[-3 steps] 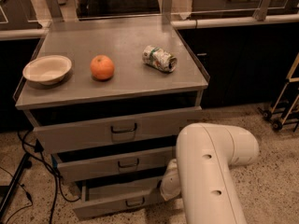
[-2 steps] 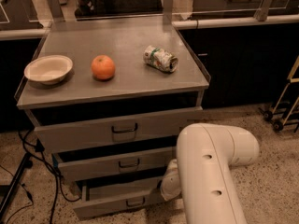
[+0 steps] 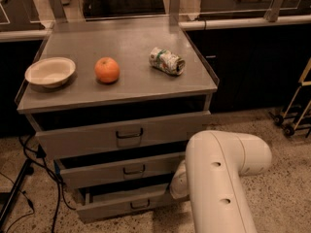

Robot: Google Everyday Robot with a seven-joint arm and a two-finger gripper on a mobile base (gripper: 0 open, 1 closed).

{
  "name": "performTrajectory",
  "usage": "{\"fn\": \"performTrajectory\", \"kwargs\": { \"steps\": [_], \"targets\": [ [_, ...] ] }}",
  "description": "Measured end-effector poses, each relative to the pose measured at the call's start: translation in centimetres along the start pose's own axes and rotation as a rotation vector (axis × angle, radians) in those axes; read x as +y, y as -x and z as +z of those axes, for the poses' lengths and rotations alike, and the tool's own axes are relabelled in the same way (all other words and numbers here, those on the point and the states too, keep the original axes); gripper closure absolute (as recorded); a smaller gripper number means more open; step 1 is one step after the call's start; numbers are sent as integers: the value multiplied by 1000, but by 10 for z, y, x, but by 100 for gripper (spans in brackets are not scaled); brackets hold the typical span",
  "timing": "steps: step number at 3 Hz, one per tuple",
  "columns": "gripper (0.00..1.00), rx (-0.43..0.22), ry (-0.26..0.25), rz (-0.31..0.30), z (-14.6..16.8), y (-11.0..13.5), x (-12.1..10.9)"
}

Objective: Close bottom drawer

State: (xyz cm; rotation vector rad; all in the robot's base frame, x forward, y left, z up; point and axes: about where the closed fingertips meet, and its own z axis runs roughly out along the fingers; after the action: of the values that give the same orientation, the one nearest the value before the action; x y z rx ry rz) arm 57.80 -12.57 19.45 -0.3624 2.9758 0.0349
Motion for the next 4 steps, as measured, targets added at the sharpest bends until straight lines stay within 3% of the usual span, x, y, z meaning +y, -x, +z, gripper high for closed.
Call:
{"fn": "performTrajectory", "kwargs": {
  "steps": [1,3,4],
  "targets": [
    [100,-44,-26,40,-5,19,-12],
    [100,-31,-17,59,2,17,-11],
    [100,-26,-14,112,11,25,-16]
  ]
}}
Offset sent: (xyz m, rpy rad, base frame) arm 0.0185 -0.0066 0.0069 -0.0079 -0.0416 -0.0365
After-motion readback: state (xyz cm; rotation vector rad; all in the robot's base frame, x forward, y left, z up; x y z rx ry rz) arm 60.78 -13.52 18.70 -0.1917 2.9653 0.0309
